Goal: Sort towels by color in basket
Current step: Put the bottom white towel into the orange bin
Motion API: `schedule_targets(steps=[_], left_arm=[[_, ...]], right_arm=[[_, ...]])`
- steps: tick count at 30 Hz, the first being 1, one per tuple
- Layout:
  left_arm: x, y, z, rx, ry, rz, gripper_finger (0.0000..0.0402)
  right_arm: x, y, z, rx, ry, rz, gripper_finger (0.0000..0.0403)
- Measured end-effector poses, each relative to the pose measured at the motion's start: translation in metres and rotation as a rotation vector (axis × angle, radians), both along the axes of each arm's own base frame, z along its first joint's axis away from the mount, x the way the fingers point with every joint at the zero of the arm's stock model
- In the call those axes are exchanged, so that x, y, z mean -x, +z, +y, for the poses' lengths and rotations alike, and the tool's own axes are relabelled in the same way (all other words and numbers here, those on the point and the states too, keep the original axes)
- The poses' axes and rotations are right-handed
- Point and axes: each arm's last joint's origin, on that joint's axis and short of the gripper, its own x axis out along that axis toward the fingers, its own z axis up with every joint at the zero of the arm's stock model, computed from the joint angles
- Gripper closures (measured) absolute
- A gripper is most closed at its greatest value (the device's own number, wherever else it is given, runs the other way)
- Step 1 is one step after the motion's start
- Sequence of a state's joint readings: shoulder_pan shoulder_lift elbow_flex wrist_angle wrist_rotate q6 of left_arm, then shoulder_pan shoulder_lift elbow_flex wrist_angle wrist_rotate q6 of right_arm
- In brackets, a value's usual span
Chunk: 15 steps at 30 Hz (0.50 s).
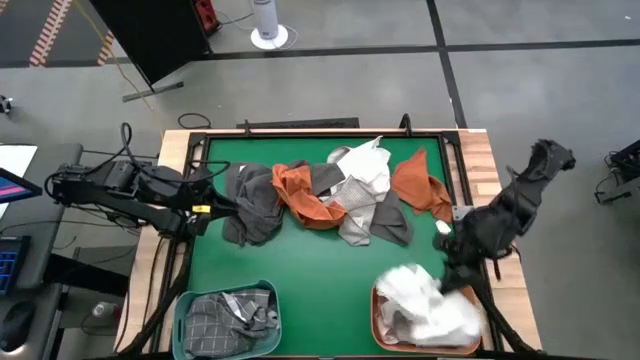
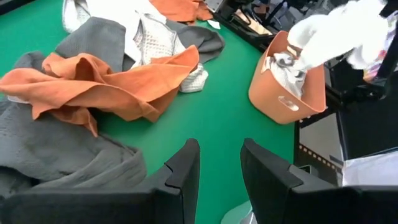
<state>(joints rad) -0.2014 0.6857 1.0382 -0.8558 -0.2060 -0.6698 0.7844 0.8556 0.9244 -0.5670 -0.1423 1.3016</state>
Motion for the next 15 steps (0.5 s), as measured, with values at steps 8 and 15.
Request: schedule_targets(steps=[8, 15], left_arm=[[0.001, -0.002, 0.000, -0.016, -0.007, 0.022, 0.0291], [0.001, -0.002, 0.000, -0.016, -0.007, 0.022, 0.0291]], right_arm=[[0.006, -0.030, 0.032, 0.117, 0.120, 0.269, 0.0378], [-0.016, -0.059, 0.034, 0.301, 0.065, 0.381, 0.0378]])
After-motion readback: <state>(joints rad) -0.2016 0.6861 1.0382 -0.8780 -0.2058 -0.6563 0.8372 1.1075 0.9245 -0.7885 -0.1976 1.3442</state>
